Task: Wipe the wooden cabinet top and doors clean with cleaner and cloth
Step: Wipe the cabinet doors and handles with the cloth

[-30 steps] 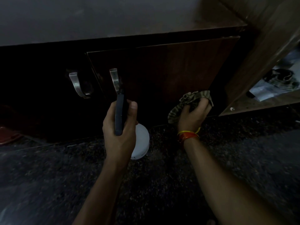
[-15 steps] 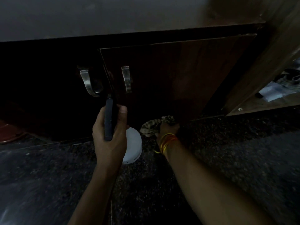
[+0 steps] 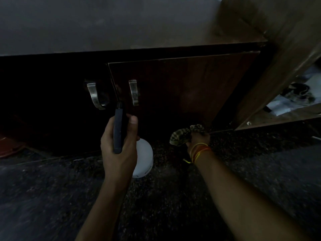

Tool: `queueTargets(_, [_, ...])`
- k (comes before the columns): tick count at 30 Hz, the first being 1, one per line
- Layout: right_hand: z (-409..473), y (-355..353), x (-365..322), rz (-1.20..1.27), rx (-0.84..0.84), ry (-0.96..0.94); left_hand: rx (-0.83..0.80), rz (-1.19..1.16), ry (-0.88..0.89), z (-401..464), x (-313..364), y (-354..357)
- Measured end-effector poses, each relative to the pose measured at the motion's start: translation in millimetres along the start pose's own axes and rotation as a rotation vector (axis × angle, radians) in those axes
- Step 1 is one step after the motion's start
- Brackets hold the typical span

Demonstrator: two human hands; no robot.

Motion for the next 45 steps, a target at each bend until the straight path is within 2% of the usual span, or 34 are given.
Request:
queueTargets(6, [15.6, -11.4, -21.3, -0.161, 0.052, -0.158, -0.033, 0.009, -0.011, -2.5, -1.8, 15.4])
queueTargets(12, [-37.4, -5.9, -117.3, -0.42, 0.125, -0.85, -0.057, -0.001, 0.007, -2.4, 5.5, 34.8])
queueTargets(15, [-71.0, -1.4, -165.2, -0.407, 0.148, -1.056, -0.071, -0.021, 0.03, -5.0, 17.1, 45.7])
queueTargets(21, [-97.5, 0.4, -189.7, -0.451, 0.084, -1.082, -0.073, -0.013, 0.042, -9.7, 24.9, 54.4])
queueTargets(27, [-126.0, 13.1, -244.6, -0.388, 0.139, -1.283, -0.085, -0.01, 0.048, -9.3, 27.3, 56.8])
queueTargets(31, [-133.1, 15.2, -250.1, -0.424, 0.122, -1.343, -0.087, -0.032, 0.041, -9.7, 33.1, 57.2])
queueTargets(40, [-150.1, 40.0, -201.9, -0.57, -0.046, -1.268, -0.051, -0.03, 0.038, -0.9, 50.3, 43.3])
queueTargets(45, [-161.0, 43.2, -204.3, -0.604, -0.174, -1.138, -0.013, -0.044, 0.045, 5.0, 85.2, 26.2])
Point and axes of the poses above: each hand's wrist, its own z-axis towards the middle knuckle, its own y-axis out of the palm, x = y × z, the point moved 9 cm from there along z, towards the middle knuckle, and after that the axes turned 7 degrees about -y, right-handed, at the moved point
